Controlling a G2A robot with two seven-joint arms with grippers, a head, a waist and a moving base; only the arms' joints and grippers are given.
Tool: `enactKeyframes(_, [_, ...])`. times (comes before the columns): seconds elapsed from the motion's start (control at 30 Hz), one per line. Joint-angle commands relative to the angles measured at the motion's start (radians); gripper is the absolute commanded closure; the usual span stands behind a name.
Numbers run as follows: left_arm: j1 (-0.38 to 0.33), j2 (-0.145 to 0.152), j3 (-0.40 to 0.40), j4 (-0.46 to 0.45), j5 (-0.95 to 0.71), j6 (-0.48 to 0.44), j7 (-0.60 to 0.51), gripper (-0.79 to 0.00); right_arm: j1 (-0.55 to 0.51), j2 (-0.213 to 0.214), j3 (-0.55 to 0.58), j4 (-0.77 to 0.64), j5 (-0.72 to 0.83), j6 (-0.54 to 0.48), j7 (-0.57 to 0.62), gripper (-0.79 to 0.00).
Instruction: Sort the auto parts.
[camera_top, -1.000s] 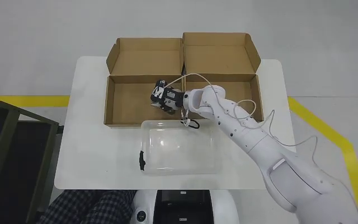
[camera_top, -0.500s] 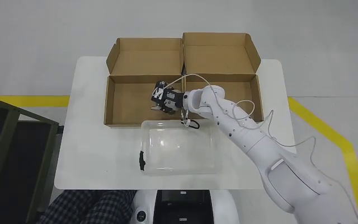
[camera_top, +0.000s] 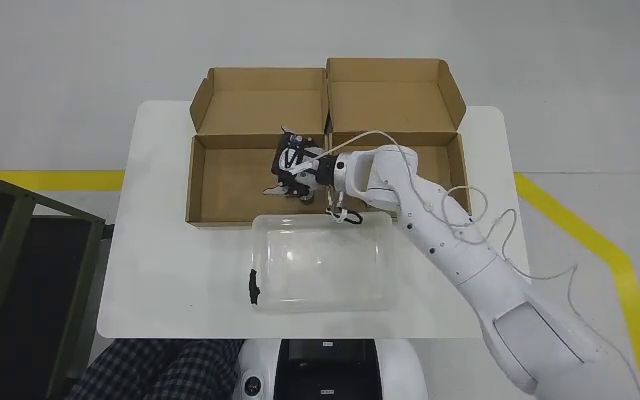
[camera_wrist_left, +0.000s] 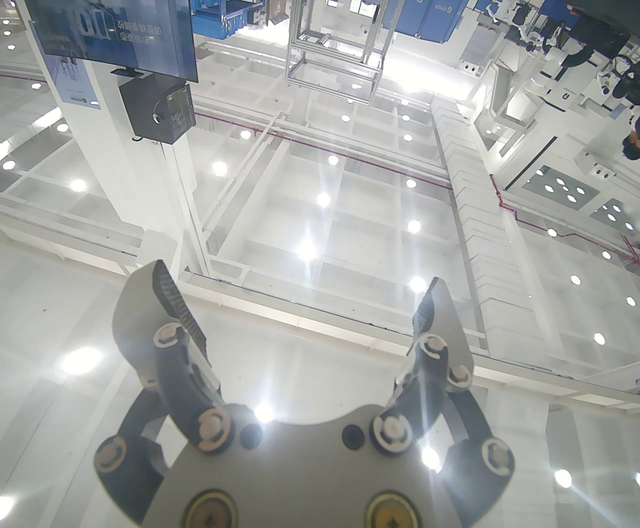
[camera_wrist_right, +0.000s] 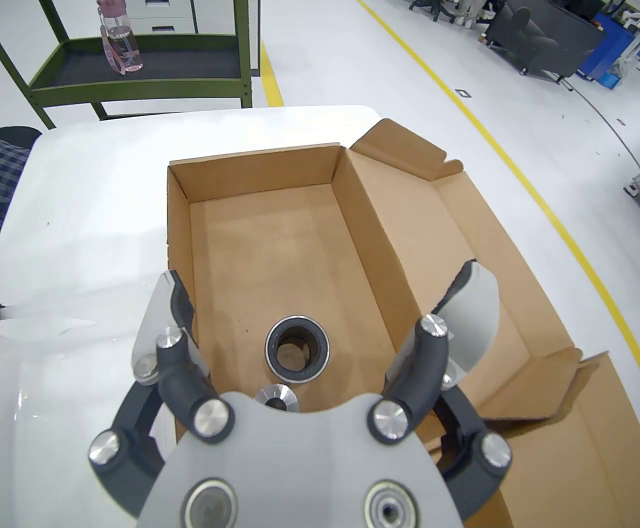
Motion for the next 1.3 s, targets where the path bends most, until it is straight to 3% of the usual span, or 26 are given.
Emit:
enactKeyframes(0.0, [0.000,0.000,0.000,0.000,0.000,0.000,0.000,-0.785,-0.041,0.017,0.045,-0.077,0.006,-0.005,0.034,-0.785])
enactKeyframes(0.27, [0.000,0.000,0.000,0.000,0.000,0.000,0.000,-0.785,-0.230,0.084,0.241,-0.329,0.004,-0.054,0.067,-0.785])
enactKeyframes(0.7, [0.000,0.000,0.000,0.000,0.000,0.000,0.000,-0.785,-0.528,0.164,0.598,-0.568,-0.038,-0.100,-0.019,-0.785])
enactKeyframes(1.0, [0.000,0.000,0.000,0.000,0.000,0.000,0.000,-0.785,-0.709,0.194,0.783,-0.630,-0.038,-0.112,-0.099,-0.785])
enactKeyframes(1.27, [0.000,0.000,0.000,0.000,0.000,0.000,0.000,-0.785,-0.839,0.208,0.871,-0.630,-0.060,-0.099,-0.198,-0.785])
